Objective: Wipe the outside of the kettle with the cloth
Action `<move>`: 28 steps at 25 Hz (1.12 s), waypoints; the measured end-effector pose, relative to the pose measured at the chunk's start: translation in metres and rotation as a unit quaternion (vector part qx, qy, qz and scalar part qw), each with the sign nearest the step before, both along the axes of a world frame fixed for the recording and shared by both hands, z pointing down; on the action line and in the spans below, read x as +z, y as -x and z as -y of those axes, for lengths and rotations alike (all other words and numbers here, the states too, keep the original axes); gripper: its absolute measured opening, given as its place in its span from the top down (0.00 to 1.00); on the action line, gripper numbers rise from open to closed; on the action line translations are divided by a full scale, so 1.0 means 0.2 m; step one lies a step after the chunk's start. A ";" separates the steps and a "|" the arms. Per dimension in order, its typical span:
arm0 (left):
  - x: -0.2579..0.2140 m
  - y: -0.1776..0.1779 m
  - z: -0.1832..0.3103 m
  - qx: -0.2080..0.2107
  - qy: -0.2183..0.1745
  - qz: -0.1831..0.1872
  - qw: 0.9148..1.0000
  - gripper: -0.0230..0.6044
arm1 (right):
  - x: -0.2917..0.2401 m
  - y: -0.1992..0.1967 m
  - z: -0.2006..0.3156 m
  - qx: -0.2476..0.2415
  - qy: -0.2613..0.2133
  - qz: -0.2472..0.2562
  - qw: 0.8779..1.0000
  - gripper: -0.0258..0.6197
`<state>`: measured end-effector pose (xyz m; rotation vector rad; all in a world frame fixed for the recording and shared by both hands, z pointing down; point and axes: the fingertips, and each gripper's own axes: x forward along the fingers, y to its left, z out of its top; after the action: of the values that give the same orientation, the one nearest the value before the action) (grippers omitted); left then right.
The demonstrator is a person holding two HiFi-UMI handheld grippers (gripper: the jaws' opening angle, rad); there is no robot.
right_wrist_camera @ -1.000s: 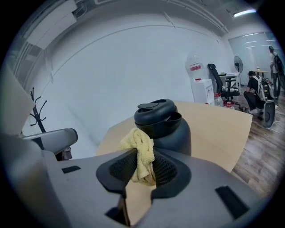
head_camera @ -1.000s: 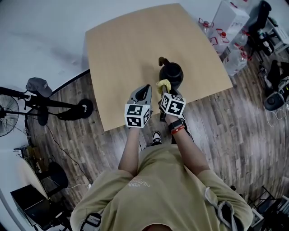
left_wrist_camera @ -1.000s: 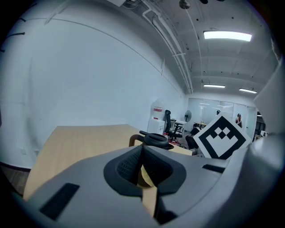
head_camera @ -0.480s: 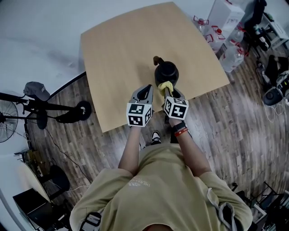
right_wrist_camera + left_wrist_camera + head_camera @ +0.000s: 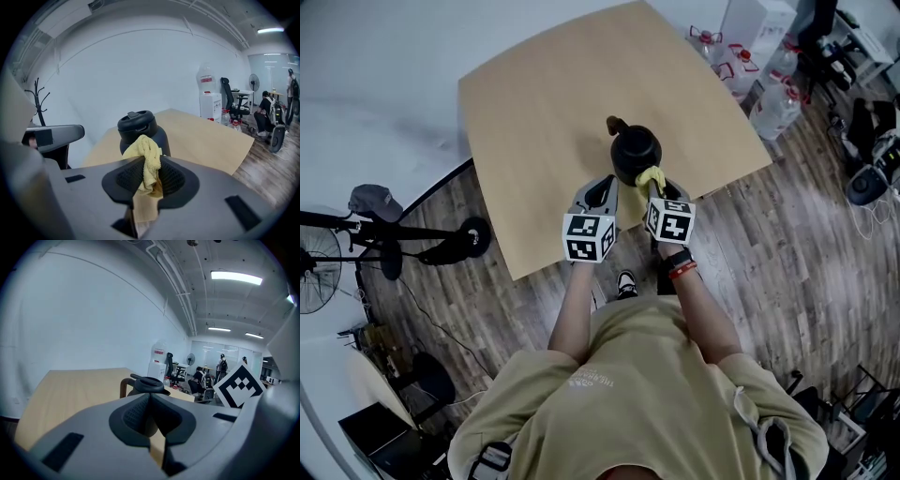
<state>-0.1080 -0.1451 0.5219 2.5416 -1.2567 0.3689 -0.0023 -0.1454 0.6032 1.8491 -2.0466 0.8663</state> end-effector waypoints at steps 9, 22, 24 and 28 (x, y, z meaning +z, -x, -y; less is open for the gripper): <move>0.00 -0.07 0.07 0.002 0.002 0.000 1.000 0.92 | -0.04 -0.13 0.08 -0.010 -0.003 -0.048 0.999 0.81; 0.04 -0.15 0.15 -0.022 0.008 0.015 1.000 0.92 | -0.11 -0.32 0.31 -0.089 -0.036 -0.111 0.989 0.81; 0.03 -0.14 0.18 -0.030 0.007 0.017 0.999 0.92 | -0.11 -0.35 0.37 -0.094 -0.039 -0.112 0.988 0.81; 0.02 -0.11 0.21 -0.047 0.004 0.020 0.999 0.92 | -0.10 -0.42 0.46 -0.096 -0.034 -0.112 0.988 0.81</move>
<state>-0.0859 -0.1871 0.5262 2.4682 -1.3809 0.4057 0.0820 -0.2366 0.5829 1.6619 -2.0904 0.5190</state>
